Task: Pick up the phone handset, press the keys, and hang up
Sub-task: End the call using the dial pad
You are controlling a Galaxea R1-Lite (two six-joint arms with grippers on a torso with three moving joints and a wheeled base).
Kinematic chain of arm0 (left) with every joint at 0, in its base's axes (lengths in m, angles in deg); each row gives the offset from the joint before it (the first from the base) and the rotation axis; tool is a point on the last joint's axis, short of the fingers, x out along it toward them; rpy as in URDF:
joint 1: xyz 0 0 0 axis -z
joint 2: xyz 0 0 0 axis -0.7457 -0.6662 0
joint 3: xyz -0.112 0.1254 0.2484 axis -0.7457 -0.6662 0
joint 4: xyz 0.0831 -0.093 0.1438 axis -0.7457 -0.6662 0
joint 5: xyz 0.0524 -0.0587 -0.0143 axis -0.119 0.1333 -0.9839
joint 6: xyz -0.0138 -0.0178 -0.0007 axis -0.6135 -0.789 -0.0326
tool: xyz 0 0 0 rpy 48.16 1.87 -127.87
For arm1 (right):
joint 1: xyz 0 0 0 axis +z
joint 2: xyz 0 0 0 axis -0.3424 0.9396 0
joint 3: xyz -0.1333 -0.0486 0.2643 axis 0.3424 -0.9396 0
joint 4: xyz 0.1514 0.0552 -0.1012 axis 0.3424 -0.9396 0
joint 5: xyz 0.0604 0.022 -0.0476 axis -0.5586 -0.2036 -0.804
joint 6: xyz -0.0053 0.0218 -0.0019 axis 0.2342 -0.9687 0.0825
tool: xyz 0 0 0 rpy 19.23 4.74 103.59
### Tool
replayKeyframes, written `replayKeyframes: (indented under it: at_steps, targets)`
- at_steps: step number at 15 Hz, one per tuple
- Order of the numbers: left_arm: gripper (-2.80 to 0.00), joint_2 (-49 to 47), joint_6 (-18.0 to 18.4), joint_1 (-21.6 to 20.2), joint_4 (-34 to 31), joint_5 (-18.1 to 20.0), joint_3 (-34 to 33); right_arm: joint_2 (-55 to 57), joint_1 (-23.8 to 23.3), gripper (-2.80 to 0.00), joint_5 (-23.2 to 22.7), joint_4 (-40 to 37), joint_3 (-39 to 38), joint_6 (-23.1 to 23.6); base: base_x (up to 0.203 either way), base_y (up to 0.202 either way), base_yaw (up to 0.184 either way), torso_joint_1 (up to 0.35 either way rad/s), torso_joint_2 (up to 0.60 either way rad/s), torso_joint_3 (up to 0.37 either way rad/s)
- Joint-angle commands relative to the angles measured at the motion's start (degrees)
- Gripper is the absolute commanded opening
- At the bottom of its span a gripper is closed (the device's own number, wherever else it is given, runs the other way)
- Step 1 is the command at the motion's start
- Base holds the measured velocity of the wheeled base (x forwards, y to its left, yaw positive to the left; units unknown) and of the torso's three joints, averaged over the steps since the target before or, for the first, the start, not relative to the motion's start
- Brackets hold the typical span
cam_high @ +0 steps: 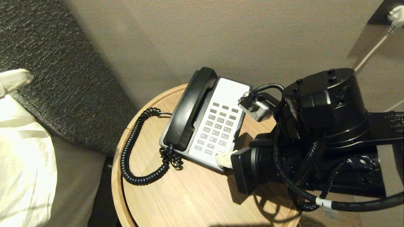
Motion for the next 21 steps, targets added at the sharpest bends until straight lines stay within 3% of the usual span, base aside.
replayKeyframes:
  at_steps: [1,21]
  targets:
    - [-2.80,0.25,-0.08,-0.01,-0.04,-0.16,-0.23,0.18,0.07,-2.80,0.08,-0.13,-0.02,-0.09,0.000,0.000,0.000,0.000,0.00,0.000]
    - [-2.80,1.55,-0.40,-0.01,-0.05,-0.16,-1.11,0.36,0.07,-2.80,0.79,-0.04,0.06,-0.18,0.000,0.000,0.000,0.000,0.00,0.000]
